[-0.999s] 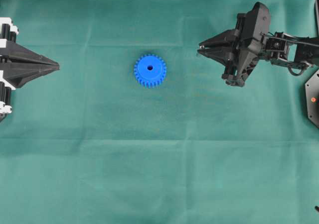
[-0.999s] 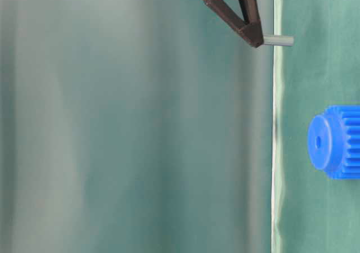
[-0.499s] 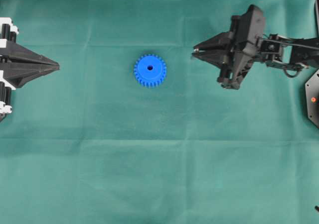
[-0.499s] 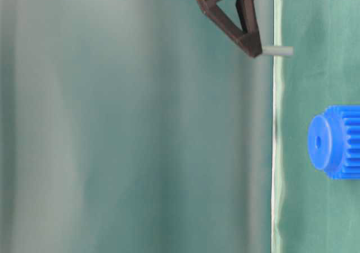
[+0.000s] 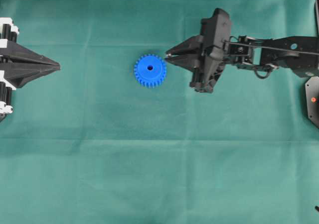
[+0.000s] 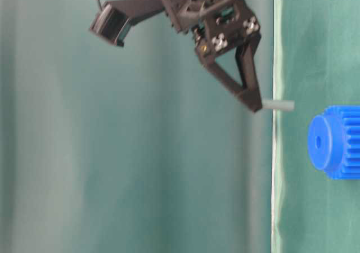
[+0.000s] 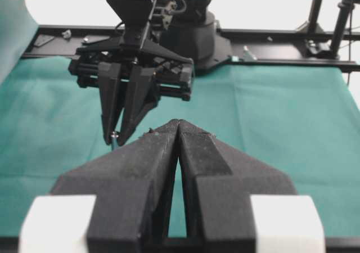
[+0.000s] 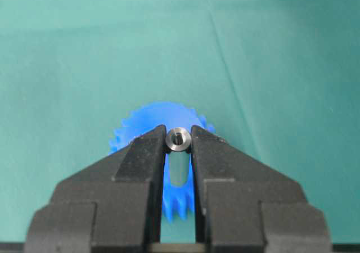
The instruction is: Insert the shaft placed at a random location into the center hole of the medium gear at another random location.
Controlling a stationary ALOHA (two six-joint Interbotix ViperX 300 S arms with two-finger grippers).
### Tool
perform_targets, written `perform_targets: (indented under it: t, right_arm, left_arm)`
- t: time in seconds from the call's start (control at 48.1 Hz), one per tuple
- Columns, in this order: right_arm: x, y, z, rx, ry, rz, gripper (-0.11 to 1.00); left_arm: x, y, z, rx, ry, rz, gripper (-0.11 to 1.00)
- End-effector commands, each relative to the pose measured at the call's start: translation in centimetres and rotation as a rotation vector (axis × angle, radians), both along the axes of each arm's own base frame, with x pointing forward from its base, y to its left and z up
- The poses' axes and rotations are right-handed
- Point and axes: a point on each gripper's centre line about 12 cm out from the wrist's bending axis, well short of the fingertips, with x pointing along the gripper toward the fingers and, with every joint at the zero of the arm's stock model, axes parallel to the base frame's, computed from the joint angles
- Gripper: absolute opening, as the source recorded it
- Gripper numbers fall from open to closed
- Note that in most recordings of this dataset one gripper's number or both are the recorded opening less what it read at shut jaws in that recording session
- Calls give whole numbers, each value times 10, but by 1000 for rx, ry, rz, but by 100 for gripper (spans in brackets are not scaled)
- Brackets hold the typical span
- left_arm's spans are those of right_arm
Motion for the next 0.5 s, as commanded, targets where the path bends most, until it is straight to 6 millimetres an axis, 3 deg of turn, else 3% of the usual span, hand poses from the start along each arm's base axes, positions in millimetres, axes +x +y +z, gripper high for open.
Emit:
perform_targets:
  t: [0.0, 0.478]
  right_arm:
    - [14, 3, 13, -11, -31, 16, 14]
    - [42, 10, 14, -11, -37, 42, 14]
  left_arm:
    - [3, 1, 5, 0, -11, 3, 0]
    - [3, 1, 6, 2, -12, 2, 0]
